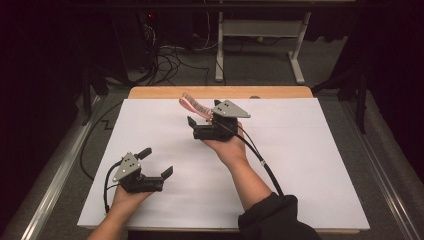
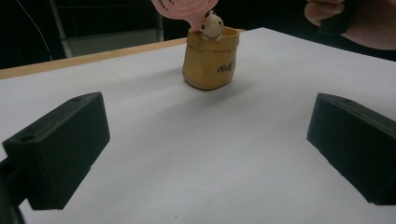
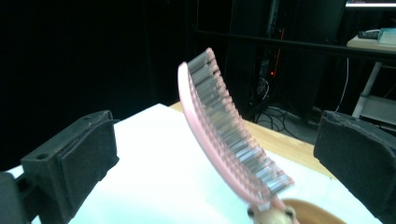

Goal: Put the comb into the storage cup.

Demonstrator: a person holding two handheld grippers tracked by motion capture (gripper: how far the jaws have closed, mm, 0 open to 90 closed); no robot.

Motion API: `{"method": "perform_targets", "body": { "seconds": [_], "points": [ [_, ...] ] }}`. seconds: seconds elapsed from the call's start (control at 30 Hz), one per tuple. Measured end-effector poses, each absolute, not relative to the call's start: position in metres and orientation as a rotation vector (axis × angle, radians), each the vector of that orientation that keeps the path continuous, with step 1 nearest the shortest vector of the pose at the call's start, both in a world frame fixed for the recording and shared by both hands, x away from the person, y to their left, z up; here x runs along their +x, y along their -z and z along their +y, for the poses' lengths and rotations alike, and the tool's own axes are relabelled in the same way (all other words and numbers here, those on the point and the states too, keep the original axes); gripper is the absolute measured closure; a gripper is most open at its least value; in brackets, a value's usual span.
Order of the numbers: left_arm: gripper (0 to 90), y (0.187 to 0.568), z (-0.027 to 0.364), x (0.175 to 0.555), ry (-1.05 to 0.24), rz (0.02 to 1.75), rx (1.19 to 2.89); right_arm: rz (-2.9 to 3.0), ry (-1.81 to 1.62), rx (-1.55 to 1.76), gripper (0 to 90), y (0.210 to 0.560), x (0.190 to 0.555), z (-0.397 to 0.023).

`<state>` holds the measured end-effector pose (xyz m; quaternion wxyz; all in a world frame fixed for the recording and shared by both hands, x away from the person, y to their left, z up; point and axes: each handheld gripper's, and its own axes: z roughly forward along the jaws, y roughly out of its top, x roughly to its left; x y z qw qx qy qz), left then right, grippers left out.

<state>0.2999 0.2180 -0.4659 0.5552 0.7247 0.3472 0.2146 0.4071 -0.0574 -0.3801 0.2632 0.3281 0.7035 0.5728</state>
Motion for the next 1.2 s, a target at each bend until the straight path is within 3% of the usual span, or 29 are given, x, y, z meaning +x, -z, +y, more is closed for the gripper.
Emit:
{"method": "perform_targets", "body": {
  "seconds": [0.67,1.2],
  "points": [
    [0.0,0.468,0.223,0.305,-0.479,0.858,1.705,2.009,-1.39,0.975,0.3,0.443,0.356,-0.139],
    [0.0,0.461,0.229,0.302,-0.514,0.837,1.71,1.925,-1.359,1.024,0.2,0.46,0.298,-0.233]
  ]
}}
